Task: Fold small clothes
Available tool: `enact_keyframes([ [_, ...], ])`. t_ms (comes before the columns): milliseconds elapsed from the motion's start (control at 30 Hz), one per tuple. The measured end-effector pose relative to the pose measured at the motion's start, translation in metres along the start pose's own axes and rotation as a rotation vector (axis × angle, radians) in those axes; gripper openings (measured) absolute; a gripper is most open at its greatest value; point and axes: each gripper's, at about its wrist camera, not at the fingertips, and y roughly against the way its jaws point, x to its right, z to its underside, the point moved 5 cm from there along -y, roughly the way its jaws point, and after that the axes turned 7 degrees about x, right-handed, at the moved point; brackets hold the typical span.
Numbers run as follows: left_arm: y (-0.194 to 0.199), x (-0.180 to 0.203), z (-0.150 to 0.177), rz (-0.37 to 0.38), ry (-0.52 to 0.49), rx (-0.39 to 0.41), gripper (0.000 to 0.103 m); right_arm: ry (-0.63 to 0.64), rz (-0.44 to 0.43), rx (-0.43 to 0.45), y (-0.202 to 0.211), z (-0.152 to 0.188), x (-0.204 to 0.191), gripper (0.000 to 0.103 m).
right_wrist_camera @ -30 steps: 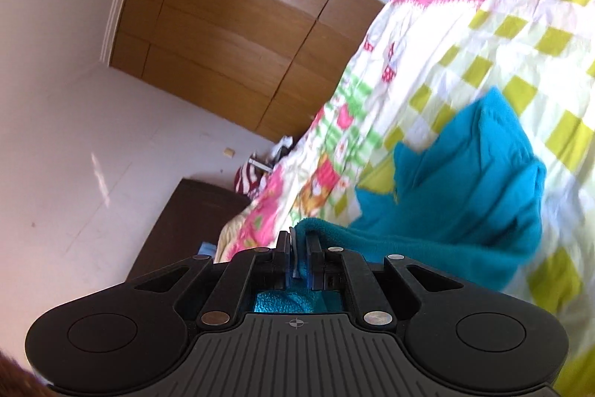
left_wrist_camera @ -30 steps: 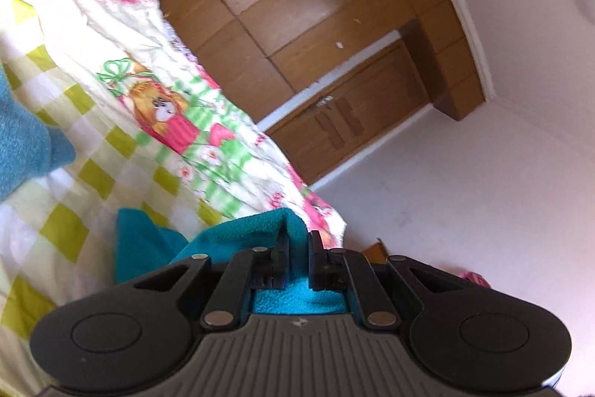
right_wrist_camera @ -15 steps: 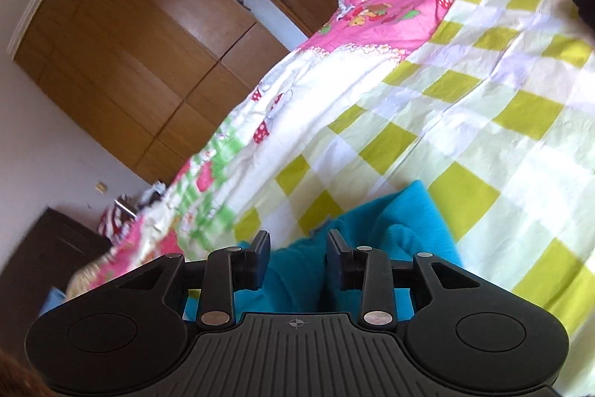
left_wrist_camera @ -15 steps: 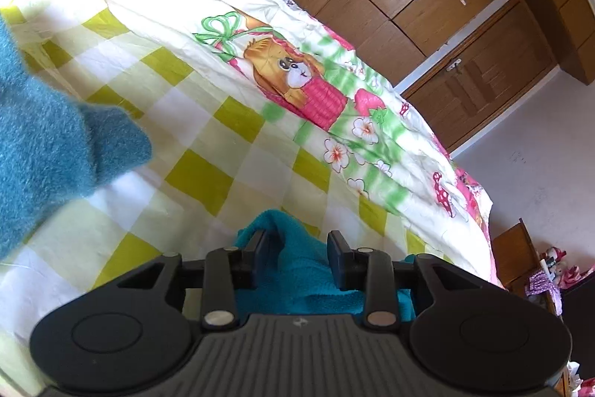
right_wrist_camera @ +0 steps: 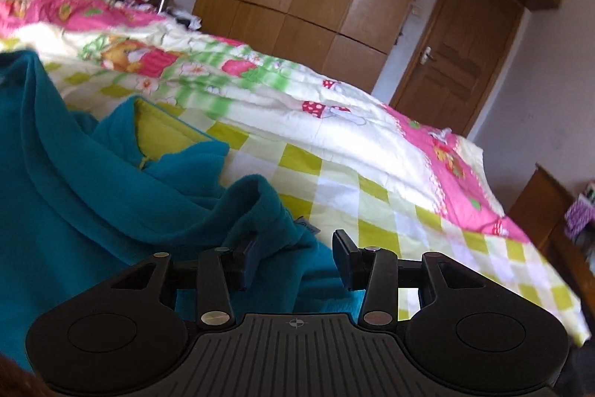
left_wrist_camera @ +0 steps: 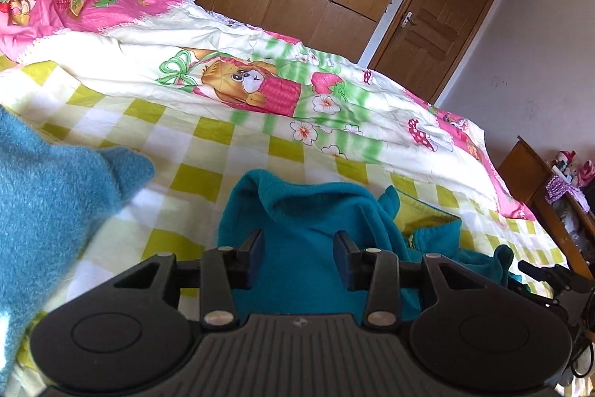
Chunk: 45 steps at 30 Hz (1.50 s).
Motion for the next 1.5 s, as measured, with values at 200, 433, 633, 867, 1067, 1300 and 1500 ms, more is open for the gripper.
enact_keyframes([
  [200,-0.025,-0.010,-0.017,-0.025,0.117,0.055,0.054,-0.057,-0.030,-0.036,-0.037,-0.018,0.006,0.041],
  [433,-0.054,-0.041,-0.026,-0.147,0.205,0.017,0.054,-0.530,0.085,-0.137,-0.078,-0.020,0.064,0.041],
  [633,-0.006,-0.040,-0.010,-0.113,0.142,0.033,0.058,-0.559,0.001,-0.143,0.003,0.001,0.067,0.042],
  [867,0.044,-0.045,0.042,-0.103,0.124,-0.025,0.065,-0.553,-0.120,-0.223,0.104,0.039,0.029,0.042],
  [1067,0.046,-0.051,0.065,-0.095,0.103,-0.096,0.065,-0.586,-0.174,-0.246,0.107,0.054,0.014,0.026],
  [1300,0.038,-0.042,0.066,-0.019,0.030,-0.124,0.065,-0.603,-0.244,-0.304,0.072,0.060,0.001,0.023],
  [1500,0.033,-0.019,0.076,0.026,-0.112,-0.176,0.036,-0.695,-0.253,-0.295,0.084,0.065,0.012,0.005],
])
